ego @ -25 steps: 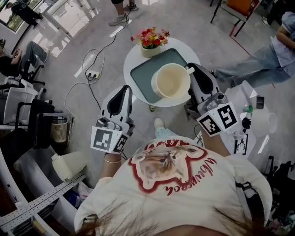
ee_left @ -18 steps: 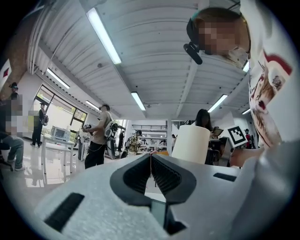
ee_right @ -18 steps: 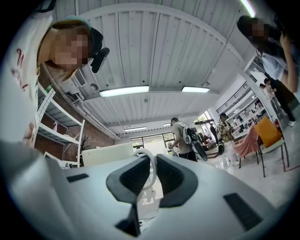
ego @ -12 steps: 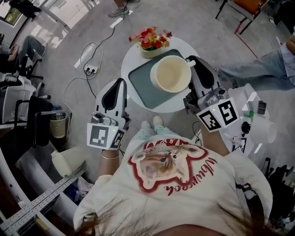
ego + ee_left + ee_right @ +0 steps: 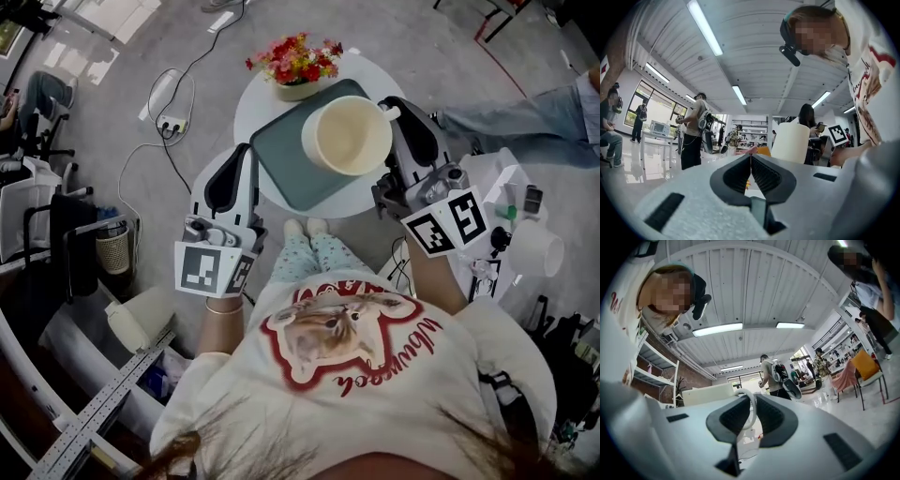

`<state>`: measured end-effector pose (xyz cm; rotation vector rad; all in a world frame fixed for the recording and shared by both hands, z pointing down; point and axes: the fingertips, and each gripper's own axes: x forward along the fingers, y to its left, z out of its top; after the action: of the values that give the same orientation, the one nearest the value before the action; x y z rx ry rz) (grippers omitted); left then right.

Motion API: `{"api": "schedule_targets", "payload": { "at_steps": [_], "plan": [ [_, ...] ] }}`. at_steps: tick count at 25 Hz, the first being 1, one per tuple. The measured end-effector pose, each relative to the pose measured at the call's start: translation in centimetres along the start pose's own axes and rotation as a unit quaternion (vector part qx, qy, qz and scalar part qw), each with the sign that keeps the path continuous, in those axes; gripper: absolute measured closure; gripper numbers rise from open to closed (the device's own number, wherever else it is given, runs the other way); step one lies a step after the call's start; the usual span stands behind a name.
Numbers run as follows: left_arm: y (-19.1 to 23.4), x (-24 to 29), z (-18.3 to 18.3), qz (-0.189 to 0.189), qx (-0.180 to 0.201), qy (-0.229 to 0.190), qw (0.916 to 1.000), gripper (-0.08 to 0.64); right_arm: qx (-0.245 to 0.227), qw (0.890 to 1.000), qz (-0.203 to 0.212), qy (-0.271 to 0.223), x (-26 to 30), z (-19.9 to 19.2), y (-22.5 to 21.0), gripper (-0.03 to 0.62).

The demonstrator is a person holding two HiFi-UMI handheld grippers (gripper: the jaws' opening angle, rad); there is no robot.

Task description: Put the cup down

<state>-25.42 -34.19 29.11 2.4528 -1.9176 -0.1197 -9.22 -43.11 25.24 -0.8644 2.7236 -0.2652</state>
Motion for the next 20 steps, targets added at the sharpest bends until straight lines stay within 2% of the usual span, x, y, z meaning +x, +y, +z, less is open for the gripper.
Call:
{"api": "schedule_targets", "payload": {
  "at_steps": [4,8,12,20],
  "plan": [
    [-0.6,0.6,-1.5,-0.01,-0.011,0.009,0.9998,0.542,0.005,1.0,-0.001,0.013,0.1,-1.7,-0.6,0.555],
    [-0.6,0.9,-3.0,-0.003,-0.011,0.017,0.9998,0.541,0.007,1.0,-0.005,0.021,0.0,-2.8,-1.4,0.555],
    [1.1,0.5,-4.5,0.016,-0.011,0.027,0.9994,0.541,0.009,1.0,-0.007,0.028,0.7,-4.7,-1.8,0.555],
    [5.2,-0.9,-7.7,0.047,-0.04,0.039,0.9974,0.541,-0.002,0.999,0.011,0.046,3.3,-7.8,-0.9,0.555]
  ]
}}
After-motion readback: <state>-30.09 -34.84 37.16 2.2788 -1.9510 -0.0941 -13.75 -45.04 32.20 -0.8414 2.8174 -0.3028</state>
